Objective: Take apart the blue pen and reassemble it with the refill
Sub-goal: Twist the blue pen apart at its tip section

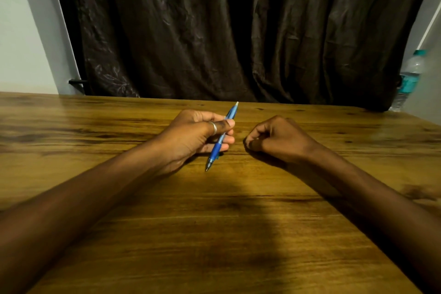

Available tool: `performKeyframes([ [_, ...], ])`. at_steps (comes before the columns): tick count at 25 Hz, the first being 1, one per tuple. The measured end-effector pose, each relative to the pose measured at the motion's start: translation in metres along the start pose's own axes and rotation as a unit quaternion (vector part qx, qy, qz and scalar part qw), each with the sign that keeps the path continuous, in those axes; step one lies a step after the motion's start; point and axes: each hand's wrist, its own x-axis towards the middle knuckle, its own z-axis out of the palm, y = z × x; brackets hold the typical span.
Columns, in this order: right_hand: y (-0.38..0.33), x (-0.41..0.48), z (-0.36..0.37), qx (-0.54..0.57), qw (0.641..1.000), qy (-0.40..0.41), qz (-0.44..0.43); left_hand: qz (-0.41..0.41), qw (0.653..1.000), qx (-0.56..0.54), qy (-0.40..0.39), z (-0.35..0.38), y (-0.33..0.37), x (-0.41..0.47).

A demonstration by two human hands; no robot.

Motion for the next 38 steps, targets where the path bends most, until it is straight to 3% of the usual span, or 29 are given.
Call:
performKeyframes([
  [11,-0.001,0.002,0.002,0.042,0.998,0.021,0.034,-0.004,1.000,0.020,-0.016,0.002,0.003,-0.003],
  [13,-0.005,0.004,0.003,0.124,0.990,0.052,0.047,0.004,0.999,0.037,-0.018,0.001,0.003,-0.003],
  [16,-0.014,0.008,-0.007,0.097,0.988,0.123,0.000,0.015,0.998,0.062,-0.015,0.000,0.004,-0.003],
  [20,-0.023,0.004,-0.012,0.236,0.970,0.056,-0.024,0.016,0.996,0.088,-0.018,-0.003,0.004,-0.004],
  [31,-0.041,0.020,-0.016,0.261,0.965,-0.019,0.001,0.039,0.993,0.108,0.020,-0.008,0.005,0.000],
  [38,-0.030,0.015,-0.014,0.246,0.969,-0.020,-0.025,0.059,0.987,0.147,0.004,-0.001,0.003,0.001],
])
